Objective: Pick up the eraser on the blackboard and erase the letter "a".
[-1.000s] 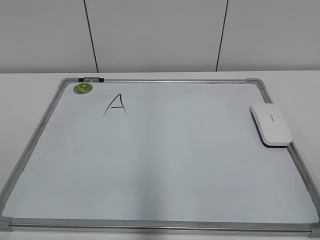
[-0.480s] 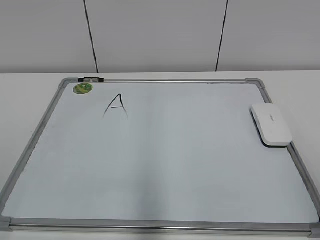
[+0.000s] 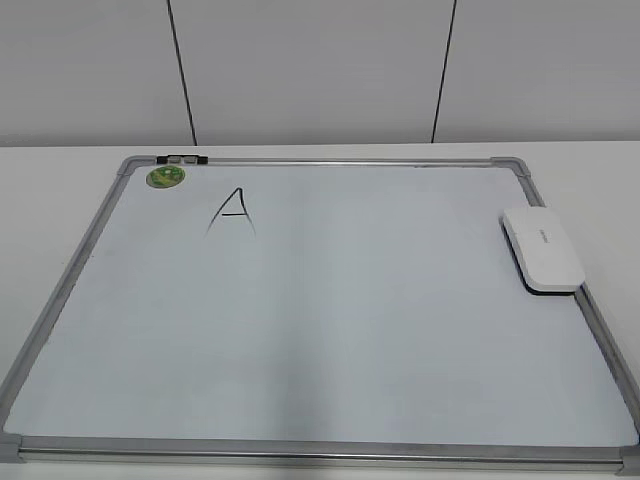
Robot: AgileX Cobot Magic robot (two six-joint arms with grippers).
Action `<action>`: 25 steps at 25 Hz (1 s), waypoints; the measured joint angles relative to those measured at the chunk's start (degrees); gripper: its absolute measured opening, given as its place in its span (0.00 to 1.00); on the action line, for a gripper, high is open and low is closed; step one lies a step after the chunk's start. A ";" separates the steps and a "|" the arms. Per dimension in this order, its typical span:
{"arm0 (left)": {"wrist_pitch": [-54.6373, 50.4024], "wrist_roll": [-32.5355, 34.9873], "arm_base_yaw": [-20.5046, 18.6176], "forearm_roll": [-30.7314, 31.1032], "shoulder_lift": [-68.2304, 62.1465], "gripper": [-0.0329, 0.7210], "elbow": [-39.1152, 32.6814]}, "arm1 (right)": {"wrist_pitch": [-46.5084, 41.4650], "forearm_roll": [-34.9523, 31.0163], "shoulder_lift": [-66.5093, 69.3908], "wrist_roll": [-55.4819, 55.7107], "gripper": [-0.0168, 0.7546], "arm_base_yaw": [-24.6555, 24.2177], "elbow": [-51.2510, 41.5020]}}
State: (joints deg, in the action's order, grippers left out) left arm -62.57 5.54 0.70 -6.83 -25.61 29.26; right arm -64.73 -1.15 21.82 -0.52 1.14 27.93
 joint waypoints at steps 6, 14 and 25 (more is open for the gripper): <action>0.11 0.00 0.00 0.00 1.46 0.65 0.00 | 0.00 0.00 -0.67 0.14 0.78 0.00 0.00; 0.11 0.00 0.00 0.00 13.06 0.63 0.00 | 0.00 0.00 -11.05 0.14 0.78 -0.94 0.00; -0.20 0.00 0.00 0.00 24.81 0.60 0.00 | -0.41 0.00 -22.72 0.14 0.78 -0.94 0.00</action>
State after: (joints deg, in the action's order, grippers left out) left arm -62.77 5.54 0.70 -6.83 -0.80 29.26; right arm -65.14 -1.15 -0.90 -0.38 0.19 27.93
